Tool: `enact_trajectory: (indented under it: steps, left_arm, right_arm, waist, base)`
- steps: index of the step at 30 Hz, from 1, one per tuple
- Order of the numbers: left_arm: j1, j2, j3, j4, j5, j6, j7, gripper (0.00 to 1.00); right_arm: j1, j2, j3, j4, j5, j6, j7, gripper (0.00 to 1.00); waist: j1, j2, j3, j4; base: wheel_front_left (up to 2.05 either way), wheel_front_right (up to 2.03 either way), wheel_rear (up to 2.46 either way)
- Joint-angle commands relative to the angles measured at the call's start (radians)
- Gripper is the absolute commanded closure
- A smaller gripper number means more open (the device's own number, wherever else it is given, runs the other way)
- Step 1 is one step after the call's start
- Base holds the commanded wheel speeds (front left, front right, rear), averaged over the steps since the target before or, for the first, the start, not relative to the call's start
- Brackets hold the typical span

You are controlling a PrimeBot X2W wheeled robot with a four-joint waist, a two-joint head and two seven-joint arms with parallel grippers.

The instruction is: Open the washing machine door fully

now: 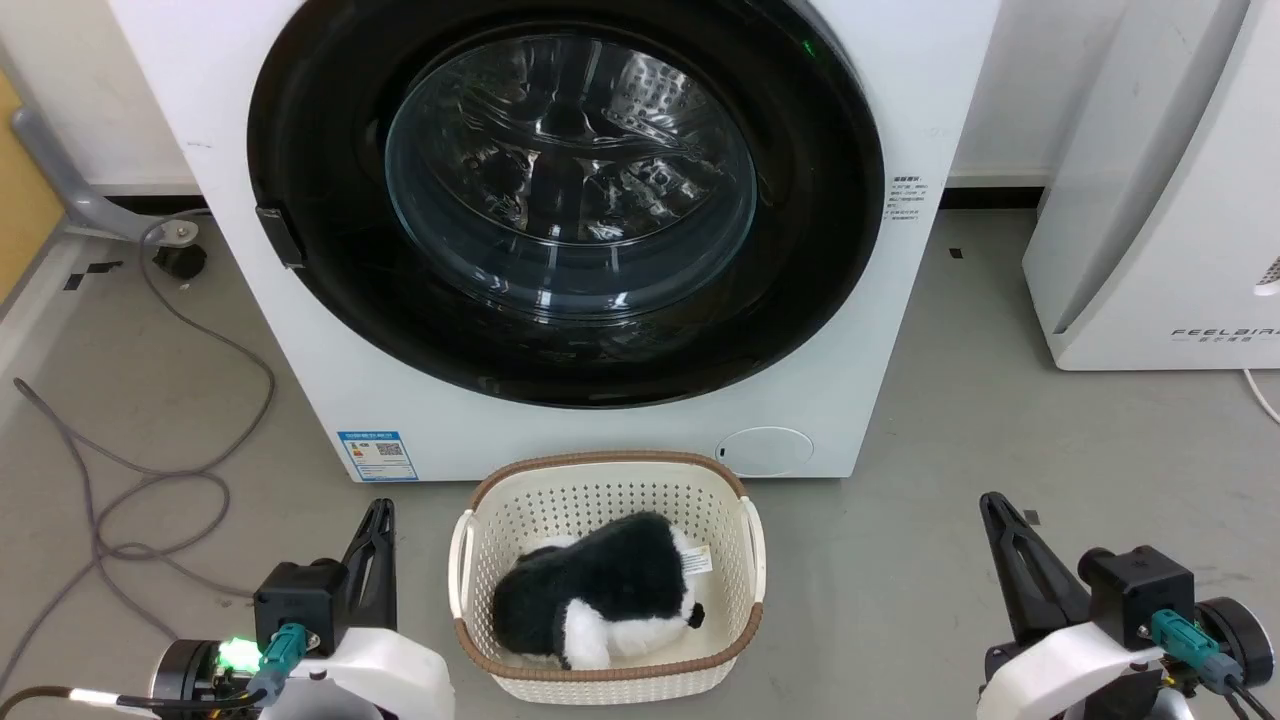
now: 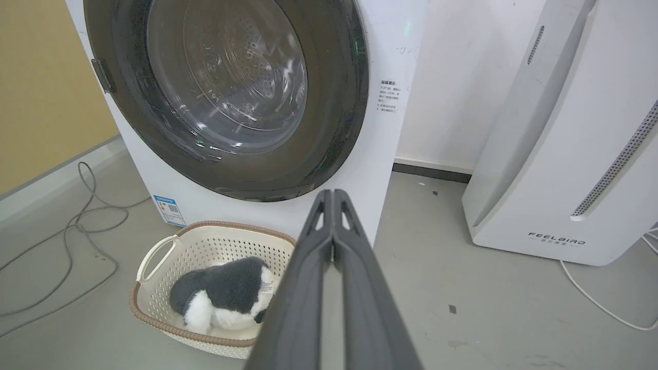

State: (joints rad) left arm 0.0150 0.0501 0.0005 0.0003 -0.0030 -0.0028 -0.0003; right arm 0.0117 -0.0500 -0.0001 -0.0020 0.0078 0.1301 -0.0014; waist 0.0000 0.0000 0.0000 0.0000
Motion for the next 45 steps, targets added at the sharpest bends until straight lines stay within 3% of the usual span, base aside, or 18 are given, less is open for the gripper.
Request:
enact_trajectory:
  steps: [1,2,3,26,27,28,35,45]
  left_arm:
    - [-0.015,0.000,0.000,0.000,0.003,0.003,0.000,1.00]
    - [-0.015,0.000,0.000,0.000,0.003,0.003,0.000,1.00]
    - [0.000,0.000,0.000,0.000,0.000,0.000,0.000,0.00]
    - [-0.011,0.000,-0.020,-0.012,-0.007,0.041,-0.045,0.00]
    - [-0.012,0.000,-0.021,-0.012,-0.007,0.043,-0.047,0.00]
    - [-0.012,0.000,-0.021,-0.013,-0.007,0.044,-0.049,0.00]
    - [-0.018,0.000,-0.025,-0.020,-0.007,0.056,-0.063,0.00]
    - [-0.039,0.000,-0.032,-0.034,-0.007,0.072,-0.084,0.00]
  right_arm:
    - [-0.012,0.000,0.000,0.002,-0.008,0.001,0.001,1.00]
    - [-0.012,0.000,0.000,0.002,-0.008,0.001,0.001,1.00]
    - [0.000,0.000,0.000,0.000,0.000,0.000,0.000,0.00]
    - [-0.005,0.000,-0.026,-0.042,0.133,0.000,-0.044,0.00]
    - [-0.006,0.000,-0.026,-0.043,0.140,0.000,-0.046,0.54]
    - [-0.006,0.000,-0.025,-0.045,0.147,0.000,-0.049,1.00]
    - [-0.021,0.000,-0.037,-0.034,0.268,0.000,-0.063,1.00]
    - [-0.107,0.000,-0.088,0.051,0.671,0.000,-0.054,1.00]
  waist:
    - [0.0000,0.0000,0.000,0.000]
    - [0.0000,0.0000,0.000,0.000]
    - [0.0000,0.0000,0.000,0.000]
    - [0.0000,0.0000,0.007,0.002]
    - [0.0000,0.0000,0.008,0.002]
    - [0.0000,0.0000,0.009,0.003]
    - [0.0000,0.0000,0.017,0.004]
    - [0.0000,0.0000,0.049,0.008]
  base:
    - [0.00,0.00,0.00]
    - [0.00,0.00,0.00]
    - [0.00,0.00,0.00]
    - [0.00,0.00,0.00]
    - [0.00,0.00,0.00]
    - [0.00,0.00,0.00]
    - [0.00,0.00,0.00]
    - [0.00,0.00,0.00]
